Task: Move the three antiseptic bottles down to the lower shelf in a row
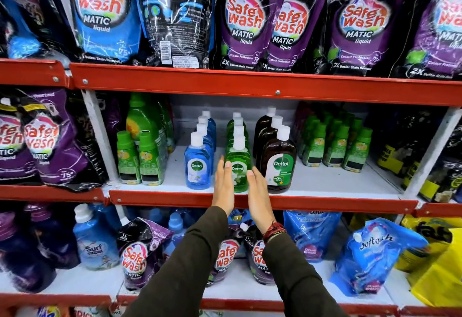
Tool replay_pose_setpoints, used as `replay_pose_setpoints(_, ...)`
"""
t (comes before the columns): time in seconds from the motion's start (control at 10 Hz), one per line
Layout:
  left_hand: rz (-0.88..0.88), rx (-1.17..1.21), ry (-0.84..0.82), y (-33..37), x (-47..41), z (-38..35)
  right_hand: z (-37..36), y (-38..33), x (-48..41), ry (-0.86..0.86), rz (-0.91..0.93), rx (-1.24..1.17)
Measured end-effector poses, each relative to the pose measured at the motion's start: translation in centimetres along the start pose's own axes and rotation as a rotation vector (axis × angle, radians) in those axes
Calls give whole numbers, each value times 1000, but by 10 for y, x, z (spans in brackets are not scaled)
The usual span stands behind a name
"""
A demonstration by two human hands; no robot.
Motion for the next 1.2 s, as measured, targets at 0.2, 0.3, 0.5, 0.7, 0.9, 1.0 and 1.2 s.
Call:
replay_pose_setpoints(0.2,-166,-101,396,2,16,37,-15,-1,12,141,175,-58)
replay_pose_setpoints(0.3,-187,-160,546,-1,7,67,-43,-3,11,-11,123,-88)
replay_pose_setpoints(0.5,79,46,201,-23,-32,99,-89,-6,-4,-206,-75,-22)
replay_pose_setpoints(0.7,157,43,-25,-29,-35,103,-95,-6,-7,-205,-86,-15)
replay_pose_setpoints(0.9,104,-52,-47,-20,-28,104,-95,-4,-5,-195,-73,24)
replay_pose_setpoints(1.0,67,-120,-37,-18,-26,103,-96,-5,-3,-230,-59,89)
replay_pose_setpoints(1.2,38,-152,61,-12,-20,96,-79,-11,11,-219,54,215)
Point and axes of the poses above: each hand's wrist, its own x-axis away from the middle knuckle, its own z-axis out of the back of the hand, y = z × x, the point moved 2 cm from there along -x, towards the middle knuckle, and after that the axes turned 9 degrees about -x, right-handed, at the moved point
